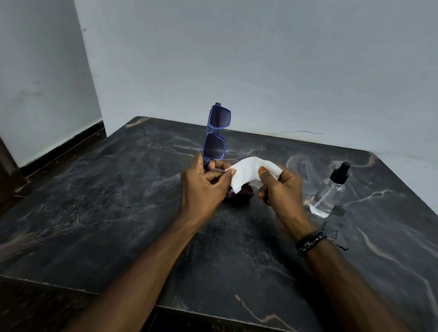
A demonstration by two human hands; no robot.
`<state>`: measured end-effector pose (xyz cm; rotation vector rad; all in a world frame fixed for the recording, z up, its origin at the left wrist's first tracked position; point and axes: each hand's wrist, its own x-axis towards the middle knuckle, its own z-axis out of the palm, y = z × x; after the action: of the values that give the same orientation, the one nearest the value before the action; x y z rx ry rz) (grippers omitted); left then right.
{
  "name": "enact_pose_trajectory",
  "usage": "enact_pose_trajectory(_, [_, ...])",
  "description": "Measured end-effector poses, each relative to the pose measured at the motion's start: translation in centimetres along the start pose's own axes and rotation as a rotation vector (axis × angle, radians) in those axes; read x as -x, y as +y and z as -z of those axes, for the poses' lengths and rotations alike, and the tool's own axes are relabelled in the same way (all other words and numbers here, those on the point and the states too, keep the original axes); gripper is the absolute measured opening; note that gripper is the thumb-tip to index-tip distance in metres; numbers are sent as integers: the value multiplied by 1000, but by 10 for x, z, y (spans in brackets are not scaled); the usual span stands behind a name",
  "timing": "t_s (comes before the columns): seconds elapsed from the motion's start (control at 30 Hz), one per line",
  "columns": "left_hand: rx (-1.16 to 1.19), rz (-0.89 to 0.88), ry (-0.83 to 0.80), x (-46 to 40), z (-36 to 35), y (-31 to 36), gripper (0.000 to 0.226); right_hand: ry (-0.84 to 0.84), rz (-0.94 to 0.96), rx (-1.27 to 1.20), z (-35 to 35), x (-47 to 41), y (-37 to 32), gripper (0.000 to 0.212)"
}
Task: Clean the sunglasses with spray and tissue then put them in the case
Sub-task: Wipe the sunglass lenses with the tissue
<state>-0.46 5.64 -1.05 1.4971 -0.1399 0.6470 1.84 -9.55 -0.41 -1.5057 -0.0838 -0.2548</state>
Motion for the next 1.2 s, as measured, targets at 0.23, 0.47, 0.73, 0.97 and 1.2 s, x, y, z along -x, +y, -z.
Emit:
enact_pose_trajectory(0.23, [-72,8,16,-16,13,-2,38,0,25,77,8,-4,1,20])
enact_pose_trajectory(0.47, [-333,-26,-49,-42,27,0,25,-18,-31,218,9,-11,-2,7])
enact_pose_trajectory(0.73, [-560,71,-78,-65,39,-4,45,-76,-30,599,-6,-34,-12,17])
enact_pose_trajectory(0.97, [-730,50,-165,-62,36,-18,39,-106,-18,1005,-11,-36,2,25])
enact_pose_trajectory(1.2, [-1037,-122,-285,-47,34,-22,42,-182,-48,1101,-12,-42,13,25])
